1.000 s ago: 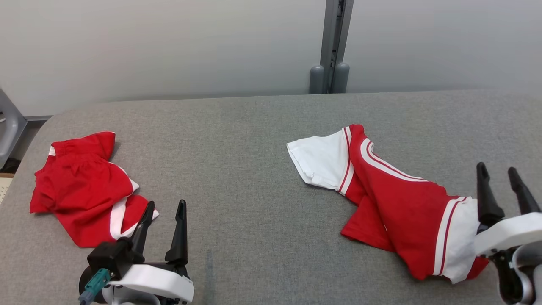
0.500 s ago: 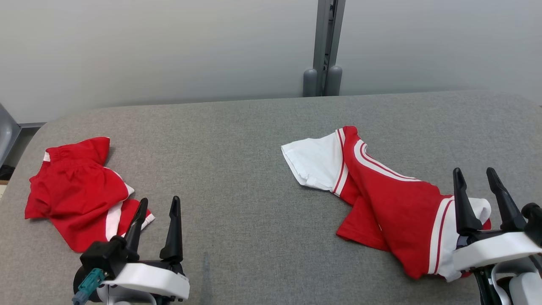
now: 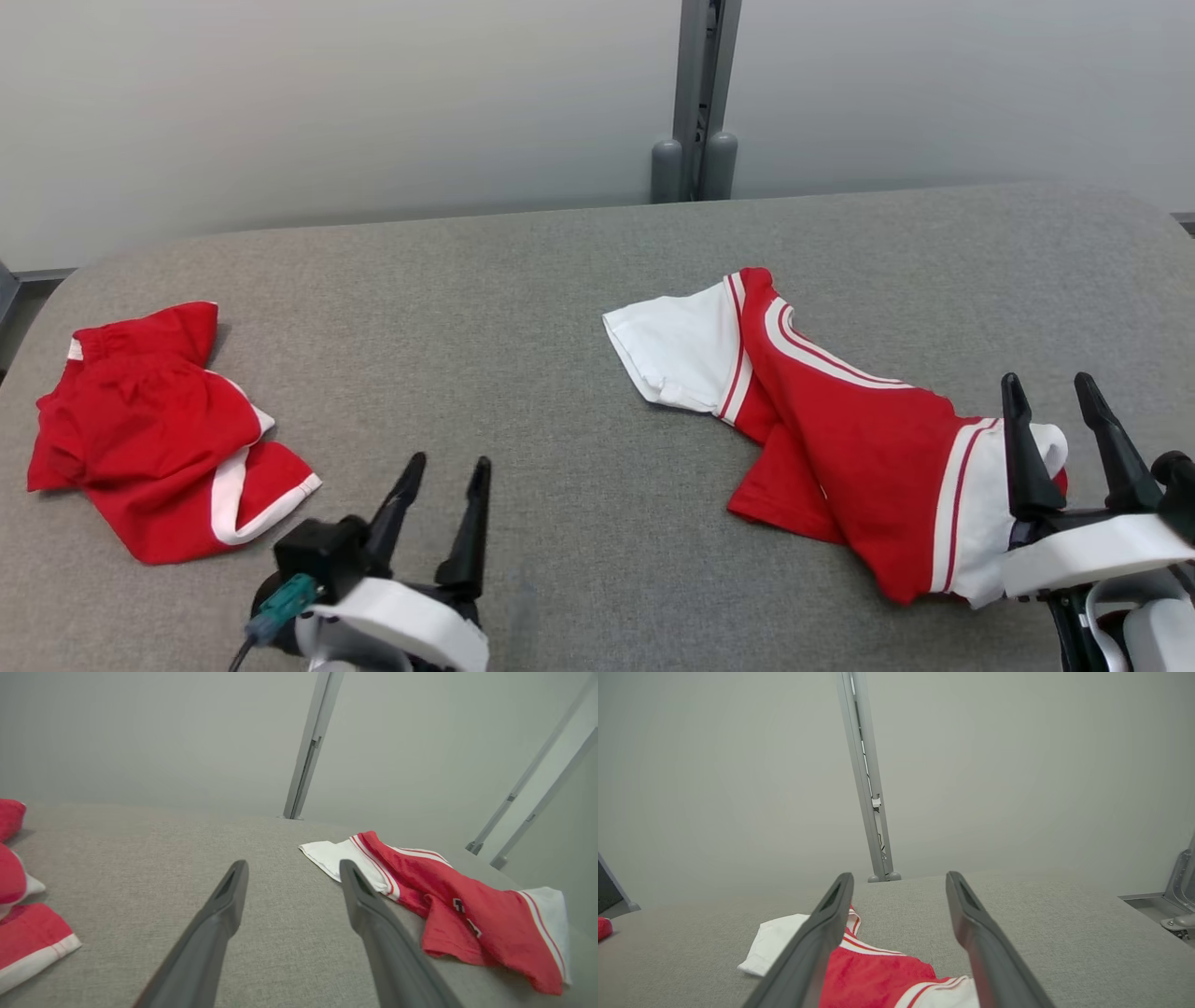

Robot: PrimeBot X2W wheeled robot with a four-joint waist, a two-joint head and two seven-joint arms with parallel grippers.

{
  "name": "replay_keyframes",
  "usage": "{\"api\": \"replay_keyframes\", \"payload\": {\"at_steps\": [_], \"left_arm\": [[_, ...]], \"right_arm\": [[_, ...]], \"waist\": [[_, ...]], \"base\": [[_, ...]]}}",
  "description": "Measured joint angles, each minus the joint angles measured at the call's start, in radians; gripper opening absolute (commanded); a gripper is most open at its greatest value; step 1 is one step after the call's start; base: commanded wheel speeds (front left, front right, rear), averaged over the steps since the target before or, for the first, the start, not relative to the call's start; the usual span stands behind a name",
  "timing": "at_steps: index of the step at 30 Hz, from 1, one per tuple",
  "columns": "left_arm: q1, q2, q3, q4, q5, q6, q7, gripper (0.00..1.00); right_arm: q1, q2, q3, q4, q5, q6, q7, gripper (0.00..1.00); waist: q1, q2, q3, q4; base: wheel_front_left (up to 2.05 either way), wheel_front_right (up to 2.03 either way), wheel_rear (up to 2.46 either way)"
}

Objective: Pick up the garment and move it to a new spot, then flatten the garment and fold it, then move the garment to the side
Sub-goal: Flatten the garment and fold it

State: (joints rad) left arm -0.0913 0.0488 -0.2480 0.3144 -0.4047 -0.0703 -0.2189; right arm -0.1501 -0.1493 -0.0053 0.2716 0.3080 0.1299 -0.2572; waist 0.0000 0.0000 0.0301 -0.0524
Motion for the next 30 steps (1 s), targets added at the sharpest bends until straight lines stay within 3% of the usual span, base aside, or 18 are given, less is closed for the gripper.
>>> {"api": "replay_keyframes", "payload": {"at_steps": [9,14,17,30], "left_arm": [[-0.148,0.0,-0.219,0.089,-0.095,-0.025,0.2,1.0],[-0.267,-0.001,-0.352,0.159,-0.146,-0.017,0.313,1.0],[-0.319,-0.001,-0.408,0.194,-0.238,-0.015,0.356,1.0],[-0.48,-0.001,-0.613,0.36,-0.4,0.012,0.365,1.0]], "right_arm": [[-0.059,-0.03,0.007,-0.016,-0.002,0.0,-0.003,1.0],[-0.094,-0.033,0.031,-0.03,0.006,0.0,-0.003,1.0],[-0.112,-0.027,0.037,-0.035,0.011,0.0,-0.003,1.0],[-0.128,-0.015,0.039,-0.034,0.018,0.0,-0.004,1.0]], "waist": [[0.0,0.0,0.036,-0.065],[0.0,0.0,0.078,-0.116],[0.0,0.0,0.105,-0.148],[0.0,0.0,0.165,-0.224]], "base": [[0.0,0.0,0.0],[0.0,0.0,0.0],[0.0,0.0,0.0],[0.0,0.0,0.0]]}}
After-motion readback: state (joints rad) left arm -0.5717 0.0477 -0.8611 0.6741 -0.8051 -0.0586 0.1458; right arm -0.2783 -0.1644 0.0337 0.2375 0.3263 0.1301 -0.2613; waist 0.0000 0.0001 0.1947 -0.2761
